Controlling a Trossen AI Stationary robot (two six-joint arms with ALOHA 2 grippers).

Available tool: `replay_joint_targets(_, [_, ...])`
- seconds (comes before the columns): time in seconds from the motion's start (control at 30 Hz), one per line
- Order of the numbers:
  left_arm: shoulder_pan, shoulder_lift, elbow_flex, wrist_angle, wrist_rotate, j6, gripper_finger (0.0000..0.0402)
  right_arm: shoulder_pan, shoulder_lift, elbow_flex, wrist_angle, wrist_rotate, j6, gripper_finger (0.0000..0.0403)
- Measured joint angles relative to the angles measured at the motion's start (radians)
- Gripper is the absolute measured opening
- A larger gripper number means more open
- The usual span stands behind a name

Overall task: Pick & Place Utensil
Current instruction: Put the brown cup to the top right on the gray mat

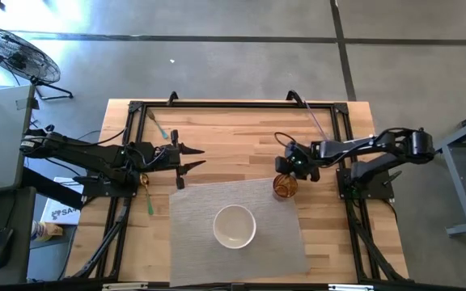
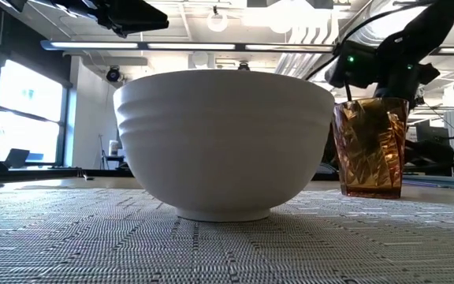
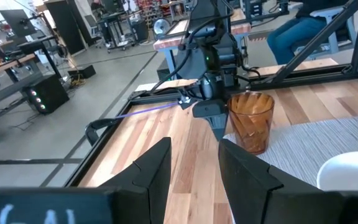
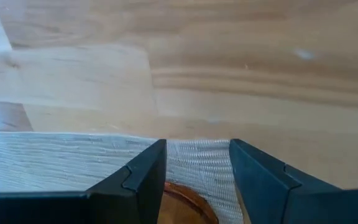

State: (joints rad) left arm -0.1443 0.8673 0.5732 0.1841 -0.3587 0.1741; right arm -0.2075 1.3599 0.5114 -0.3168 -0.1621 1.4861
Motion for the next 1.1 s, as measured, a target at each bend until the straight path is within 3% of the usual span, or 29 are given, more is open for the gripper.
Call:
replay_joint_targets(0.33, [0.0, 0.0, 0.0, 0.0, 0.0, 0.0, 0.0131, 0.043, -0.102, -0.005, -0.217, 0.069, 0.057, 0.0173])
replay_joint_targets(0.6, [0.0, 0.0, 0.0, 0.0, 0.0, 0.0, 0.0131, 0.053, -0.191, -0.005, -0.245, 0.148, 0.055, 0.0173])
replay_joint_targets(0.83, [0.0, 0.0, 0.0, -0.002, 0.0, -0.005, 0.0131, 0.047, -0.398, -0.004, -0.352, 0.236, -0.03, 0.0173])
replay_joint_targets(1.0, [0.0, 0.0, 0.0, -0.008, 0.0, -0.008, 0.0131, 0.142, -0.574, -0.004, -0.479, 0.296, -0.072, 0.0168])
replay_joint_targets(1.1, [0.0, 0.0, 0.0, -0.008, -0.001, -0.007, 0.0131, 0.253, -0.613, -0.004, -0.476, 0.331, -0.077, 0.0163])
